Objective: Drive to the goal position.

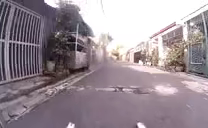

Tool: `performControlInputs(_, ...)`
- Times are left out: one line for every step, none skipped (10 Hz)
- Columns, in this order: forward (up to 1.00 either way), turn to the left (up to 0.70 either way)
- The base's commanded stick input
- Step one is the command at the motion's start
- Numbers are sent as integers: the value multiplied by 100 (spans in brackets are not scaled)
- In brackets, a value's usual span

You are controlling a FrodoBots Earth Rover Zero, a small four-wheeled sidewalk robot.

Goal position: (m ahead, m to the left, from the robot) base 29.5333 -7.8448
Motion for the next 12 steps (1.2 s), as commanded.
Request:
performControlInputs(70, 0)
performControlInputs(70, 0)
performControlInputs(70, 0)
performControlInputs(70, 0)
performControlInputs(70, 0)
performControlInputs(70, 0)
performControlInputs(70, 0)
performControlInputs(70, 0)
performControlInputs(70, 0)
performControlInputs(70, 0)
performControlInputs(70, 0)
performControlInputs(70, 0)
